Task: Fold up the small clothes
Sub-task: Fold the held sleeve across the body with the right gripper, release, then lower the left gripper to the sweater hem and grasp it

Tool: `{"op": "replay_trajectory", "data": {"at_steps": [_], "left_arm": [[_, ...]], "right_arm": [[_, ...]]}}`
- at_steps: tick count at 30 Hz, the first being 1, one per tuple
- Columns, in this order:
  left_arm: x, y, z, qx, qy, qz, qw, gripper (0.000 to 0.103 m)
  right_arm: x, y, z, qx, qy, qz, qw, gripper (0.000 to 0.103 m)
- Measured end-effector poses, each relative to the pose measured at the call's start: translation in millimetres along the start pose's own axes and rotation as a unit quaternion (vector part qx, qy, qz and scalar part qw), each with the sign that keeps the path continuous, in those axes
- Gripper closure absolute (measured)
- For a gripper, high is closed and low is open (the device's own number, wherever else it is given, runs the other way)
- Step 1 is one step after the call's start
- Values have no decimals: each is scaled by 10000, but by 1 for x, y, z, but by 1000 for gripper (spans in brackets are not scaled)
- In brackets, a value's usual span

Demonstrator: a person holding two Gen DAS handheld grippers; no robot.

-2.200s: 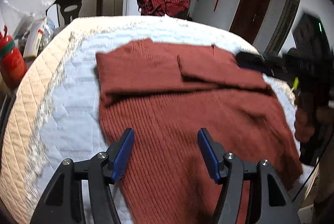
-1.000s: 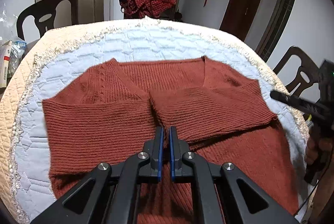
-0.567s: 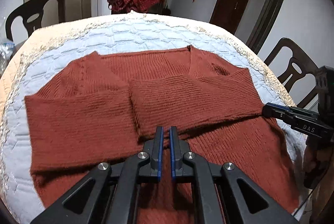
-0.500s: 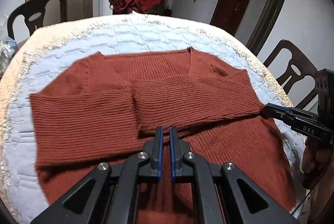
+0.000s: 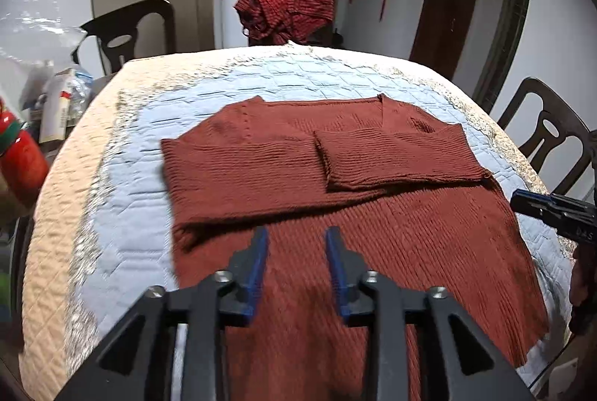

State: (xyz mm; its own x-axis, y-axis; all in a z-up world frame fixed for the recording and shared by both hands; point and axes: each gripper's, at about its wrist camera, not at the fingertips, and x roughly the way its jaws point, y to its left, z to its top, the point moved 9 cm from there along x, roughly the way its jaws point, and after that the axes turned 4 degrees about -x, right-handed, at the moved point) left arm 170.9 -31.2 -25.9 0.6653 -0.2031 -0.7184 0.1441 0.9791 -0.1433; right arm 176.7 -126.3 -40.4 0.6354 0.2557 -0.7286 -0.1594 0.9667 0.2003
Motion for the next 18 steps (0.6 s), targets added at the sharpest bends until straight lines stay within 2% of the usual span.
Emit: {"op": "replay_trajectory", "data": {"at_steps": [2, 5, 9, 18], "left_arm": [[-8, 2, -5, -32, -40, 28, 10000, 63], [-18, 5, -11, -43, -75, 138, 9999, 60], [-30, 7, -21, -38, -98, 171, 9998, 54], [-48, 8, -45, -79, -115, 196, 9997, 48]], "right_arm": [[-6, 8, -4, -79, -31, 76, 9999, 71], [-14, 16, -10, -133, -57, 144, 9998, 70], [-22, 24, -19, -159, -79, 173, 9997, 70], [-34, 36, -45, -193, -16, 176, 9997, 69]]}}
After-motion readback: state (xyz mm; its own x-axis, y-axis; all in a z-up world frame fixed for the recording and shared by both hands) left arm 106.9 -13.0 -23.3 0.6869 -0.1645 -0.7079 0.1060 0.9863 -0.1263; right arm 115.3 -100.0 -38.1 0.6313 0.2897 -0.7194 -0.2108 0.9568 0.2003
